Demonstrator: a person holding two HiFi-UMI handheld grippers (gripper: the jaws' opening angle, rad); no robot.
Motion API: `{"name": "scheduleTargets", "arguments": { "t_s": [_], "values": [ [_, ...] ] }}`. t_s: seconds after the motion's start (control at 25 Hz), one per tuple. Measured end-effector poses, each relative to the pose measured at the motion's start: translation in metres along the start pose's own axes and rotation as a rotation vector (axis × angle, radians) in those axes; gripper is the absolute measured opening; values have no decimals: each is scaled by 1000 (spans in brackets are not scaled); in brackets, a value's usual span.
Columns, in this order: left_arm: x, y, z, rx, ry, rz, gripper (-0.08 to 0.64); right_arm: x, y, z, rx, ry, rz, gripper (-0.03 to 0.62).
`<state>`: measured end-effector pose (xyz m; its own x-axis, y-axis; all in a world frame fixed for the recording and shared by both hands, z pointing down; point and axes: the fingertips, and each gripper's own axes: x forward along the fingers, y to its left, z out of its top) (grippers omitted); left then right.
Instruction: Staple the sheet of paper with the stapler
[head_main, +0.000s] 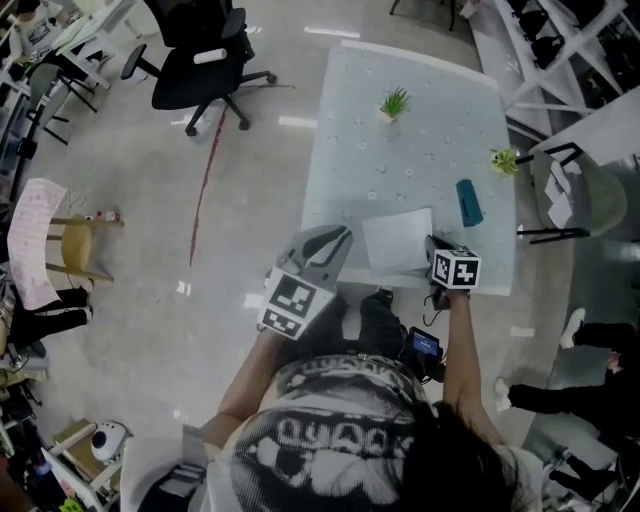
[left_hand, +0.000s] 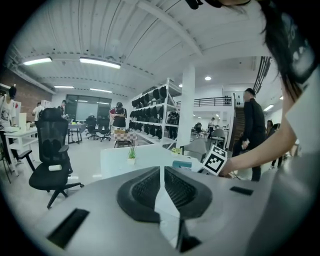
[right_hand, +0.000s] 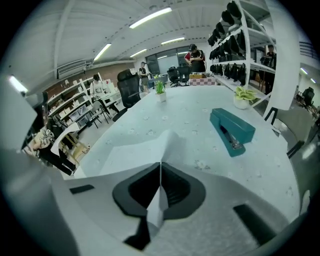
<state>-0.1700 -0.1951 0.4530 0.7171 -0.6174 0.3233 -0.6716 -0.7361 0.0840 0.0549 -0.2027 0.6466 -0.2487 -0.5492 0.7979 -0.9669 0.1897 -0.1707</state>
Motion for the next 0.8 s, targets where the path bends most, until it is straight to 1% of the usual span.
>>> {"name": "scheduleTargets", "arguments": {
  "t_s": [0.2, 0.4, 0.6, 0.8],
  "values": [
    [26, -24, 2, 11, 16, -50, 25, -24, -43, -20, 95, -19, -33, 11],
    [53, -50, 9, 20, 27, -70, 25, -44, -91, -38, 185, -38, -58, 11],
    [80, -74, 20, 28, 36, -82, 25, -60, -132, -43, 235, -49, -68, 11],
    [99, -91, 19, 37, 62, -84, 25, -62, -158, -44, 244, -48, -49, 11]
  ]
}}
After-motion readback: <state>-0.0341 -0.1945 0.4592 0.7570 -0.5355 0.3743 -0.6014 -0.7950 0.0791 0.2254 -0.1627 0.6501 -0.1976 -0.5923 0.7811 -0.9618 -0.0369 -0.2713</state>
